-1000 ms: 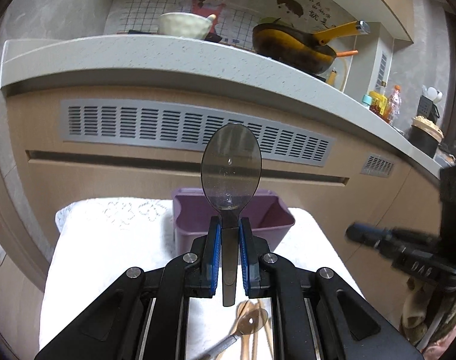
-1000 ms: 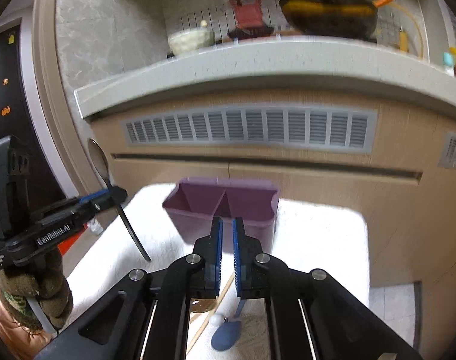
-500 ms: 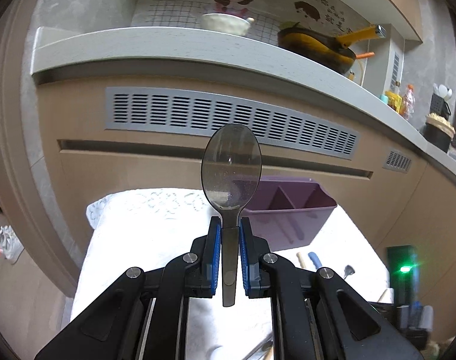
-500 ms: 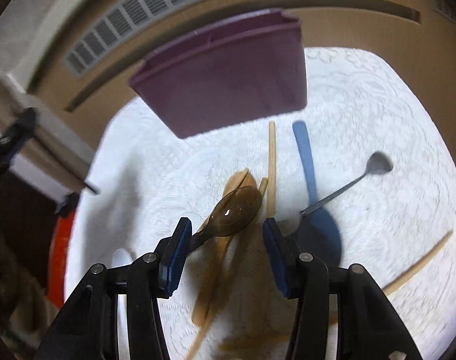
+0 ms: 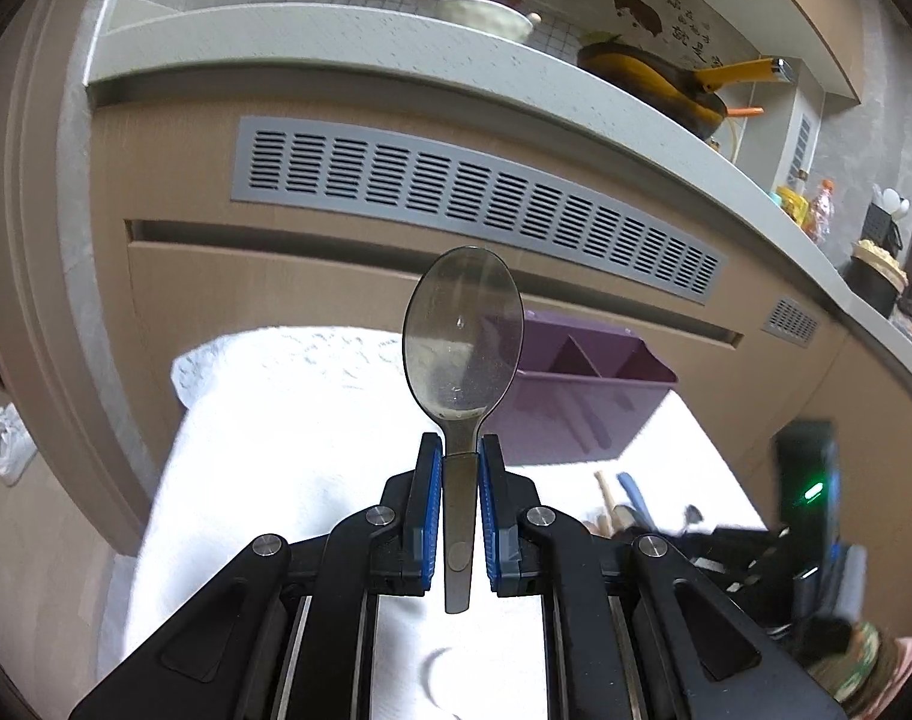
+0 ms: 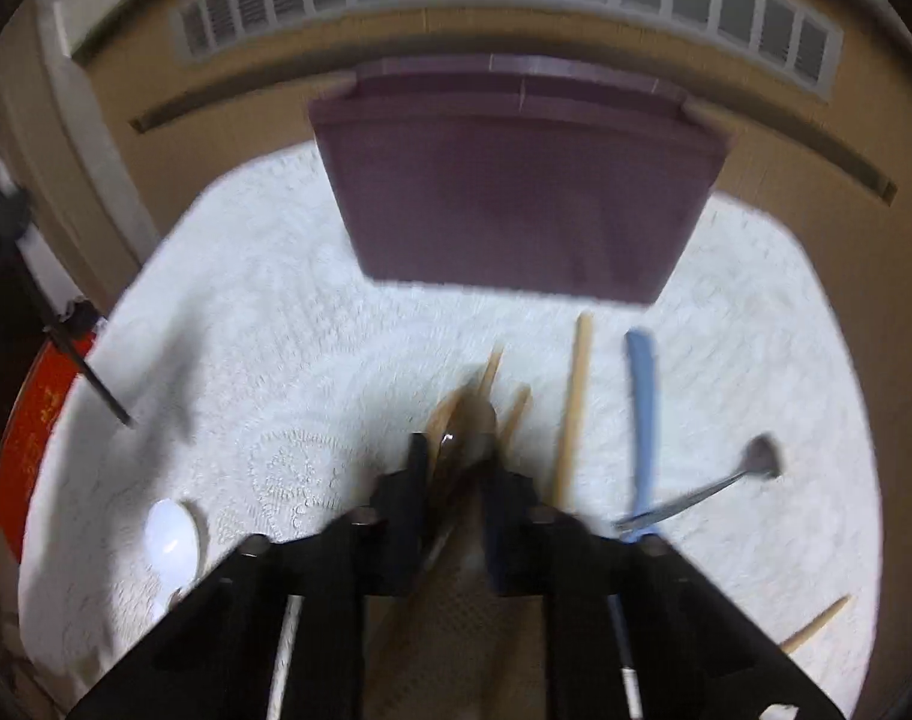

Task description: Organize utensils

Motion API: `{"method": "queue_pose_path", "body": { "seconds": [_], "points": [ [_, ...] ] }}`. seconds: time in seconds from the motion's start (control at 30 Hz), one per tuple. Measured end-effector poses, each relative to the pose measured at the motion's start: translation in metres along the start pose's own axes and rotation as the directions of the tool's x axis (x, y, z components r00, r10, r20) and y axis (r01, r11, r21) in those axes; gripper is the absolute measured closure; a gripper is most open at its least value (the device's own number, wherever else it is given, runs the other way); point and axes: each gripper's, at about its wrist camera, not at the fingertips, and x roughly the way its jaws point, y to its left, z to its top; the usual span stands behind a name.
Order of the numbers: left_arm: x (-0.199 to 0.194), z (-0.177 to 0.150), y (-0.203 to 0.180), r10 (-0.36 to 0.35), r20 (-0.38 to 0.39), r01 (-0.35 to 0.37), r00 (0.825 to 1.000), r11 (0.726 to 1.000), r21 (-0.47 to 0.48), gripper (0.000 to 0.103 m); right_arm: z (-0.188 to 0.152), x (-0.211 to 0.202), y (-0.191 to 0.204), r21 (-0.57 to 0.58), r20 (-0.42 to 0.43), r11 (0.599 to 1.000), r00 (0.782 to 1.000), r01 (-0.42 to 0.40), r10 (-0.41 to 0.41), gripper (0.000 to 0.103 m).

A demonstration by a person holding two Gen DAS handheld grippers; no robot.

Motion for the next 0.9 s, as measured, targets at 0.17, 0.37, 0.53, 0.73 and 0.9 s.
{"method": "queue_pose_path", "body": {
  "seconds": [0.17, 0.37, 0.53, 0.73, 0.9],
  "points": [
    [0.003, -0.006, -0.018, -0.055, -0.044, 0.055, 0.997, 0.998, -0.015, 0.091, 0.004, -0.045, -0.023, -0.006, 0.083, 0.998, 0.994, -0.070, 0.070, 0.095],
    [-0.003, 0.003, -0.050, -0.075, -0.046, 0.076, 0.996, 0.997, 0.024, 0.091, 0.013, -0.073, -0.042, 0.003, 0.169, 0.997, 0.983, -0.077, 0.075, 0.095],
    [-0.018, 0.052, -0.083, -0.111, 0.028, 0.107, 0.993, 0.989, 0.101, 0.092, 0.055, -0.119, -0.060, -0.022, 0.325, 0.995, 0.941, -0.095, 0.097, 0.095],
    [-0.022, 0.100, -0.100, -0.095, 0.119, 0.074, 0.988, 0.984, 0.165, 0.094, 0.111, -0.161, -0.077, -0.014, 0.486, 0.995, 0.869, -0.098, 0.093, 0.095],
    [0.001, 0.087, -0.081, -0.029, 0.031, 0.024, 0.999, 0.989, 0.148, 0.091, 0.106, -0.148, -0.082, -0.021, 0.452, 0.995, 0.887, -0.099, 0.098, 0.095]
  ]
}}
